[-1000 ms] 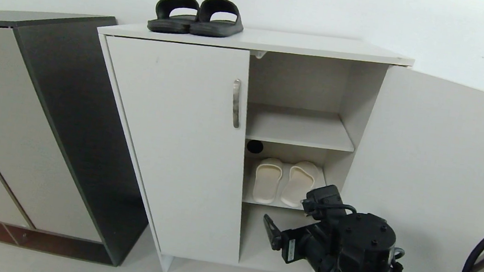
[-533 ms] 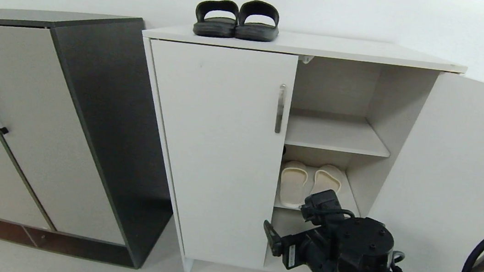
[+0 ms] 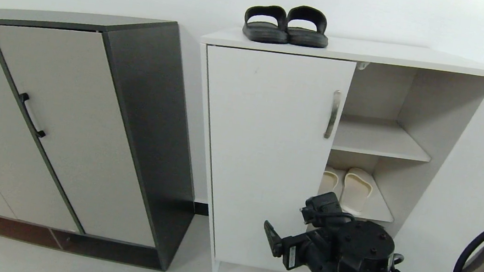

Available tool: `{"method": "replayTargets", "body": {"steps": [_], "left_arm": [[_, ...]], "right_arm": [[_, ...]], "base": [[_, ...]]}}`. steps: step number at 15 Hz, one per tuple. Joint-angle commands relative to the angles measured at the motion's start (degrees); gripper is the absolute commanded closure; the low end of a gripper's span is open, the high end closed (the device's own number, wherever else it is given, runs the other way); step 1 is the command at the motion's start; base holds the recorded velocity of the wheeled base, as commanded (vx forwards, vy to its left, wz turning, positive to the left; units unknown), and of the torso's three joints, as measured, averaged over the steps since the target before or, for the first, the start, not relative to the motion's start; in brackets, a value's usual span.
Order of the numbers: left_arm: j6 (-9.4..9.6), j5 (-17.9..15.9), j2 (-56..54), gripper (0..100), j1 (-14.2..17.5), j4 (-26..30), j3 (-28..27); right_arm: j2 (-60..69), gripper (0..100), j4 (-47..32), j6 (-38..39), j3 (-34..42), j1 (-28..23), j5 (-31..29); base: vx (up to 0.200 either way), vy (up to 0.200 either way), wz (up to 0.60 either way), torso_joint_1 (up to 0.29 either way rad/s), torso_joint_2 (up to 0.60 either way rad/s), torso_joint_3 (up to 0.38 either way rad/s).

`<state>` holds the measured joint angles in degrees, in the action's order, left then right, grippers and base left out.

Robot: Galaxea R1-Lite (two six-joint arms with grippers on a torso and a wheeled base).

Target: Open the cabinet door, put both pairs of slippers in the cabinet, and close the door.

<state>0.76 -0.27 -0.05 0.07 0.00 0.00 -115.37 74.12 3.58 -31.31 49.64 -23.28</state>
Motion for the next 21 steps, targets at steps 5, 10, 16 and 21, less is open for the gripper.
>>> {"method": "replayTargets", "body": {"steps": [5,10,16,21], "left_arm": [[0.04,0.09,0.05,100,0.01,0.00,0.00],[0.04,0.09,0.05,100,0.01,0.00,0.00],[-0.05,0.09,0.05,100,0.01,0.00,0.00],[-0.05,0.09,0.05,100,0.01,0.00,0.00]], "right_arm": [[-3.28,0,5.51,-2.18,2.39,-0.07,1.58],[-3.37,0,6.92,-2.27,3.44,-0.16,3.16],[-3.28,0,6.83,-2.27,3.44,-0.16,3.16],[-3.19,0,7.00,-2.27,3.09,-0.25,3.07]], "base": [[0.000,0.080,0.00,0.000,0.00,0.002],[0.000,0.000,0.00,0.000,0.00,0.000],[0.000,0.000,0.00,0.008,-0.10,-0.133],[0.000,0.000,0.00,0.083,-0.47,-0.343]]}}
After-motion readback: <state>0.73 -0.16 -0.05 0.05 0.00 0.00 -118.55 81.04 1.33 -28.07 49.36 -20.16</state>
